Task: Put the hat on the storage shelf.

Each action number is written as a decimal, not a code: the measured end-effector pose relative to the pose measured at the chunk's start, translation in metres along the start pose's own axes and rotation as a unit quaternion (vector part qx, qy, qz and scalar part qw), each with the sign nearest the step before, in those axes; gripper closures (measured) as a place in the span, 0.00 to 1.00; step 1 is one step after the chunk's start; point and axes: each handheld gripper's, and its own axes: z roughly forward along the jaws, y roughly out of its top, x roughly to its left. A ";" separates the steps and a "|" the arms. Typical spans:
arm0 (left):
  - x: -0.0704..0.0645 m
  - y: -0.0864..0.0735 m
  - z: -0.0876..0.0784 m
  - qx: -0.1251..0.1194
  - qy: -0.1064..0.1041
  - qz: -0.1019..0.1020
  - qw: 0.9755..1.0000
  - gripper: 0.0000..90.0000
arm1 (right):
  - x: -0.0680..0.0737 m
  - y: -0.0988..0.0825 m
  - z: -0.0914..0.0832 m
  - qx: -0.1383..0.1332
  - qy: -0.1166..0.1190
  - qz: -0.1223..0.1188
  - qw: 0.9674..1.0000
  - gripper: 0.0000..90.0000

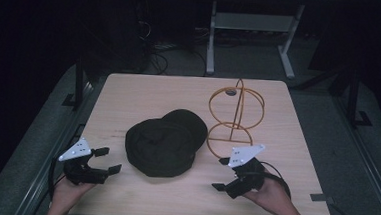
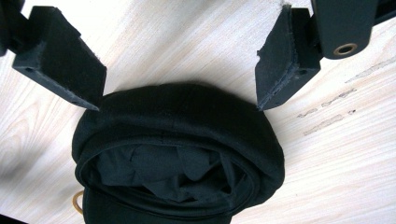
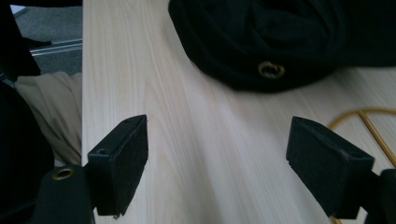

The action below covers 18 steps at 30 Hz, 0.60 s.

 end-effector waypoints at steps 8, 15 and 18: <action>0.002 0.000 -0.001 -0.004 -0.001 -0.004 1.000 0.18 | 0.003 0.032 0.031 0.017 0.021 -0.042 0.999 0.30; 0.003 0.000 0.000 -0.004 -0.002 -0.008 1.000 0.18 | 0.002 0.050 0.050 0.028 0.024 -0.064 0.997 0.35; 0.003 0.000 -0.001 -0.003 -0.002 -0.007 1.000 0.18 | 0.001 0.056 0.055 0.030 0.027 -0.067 0.997 0.37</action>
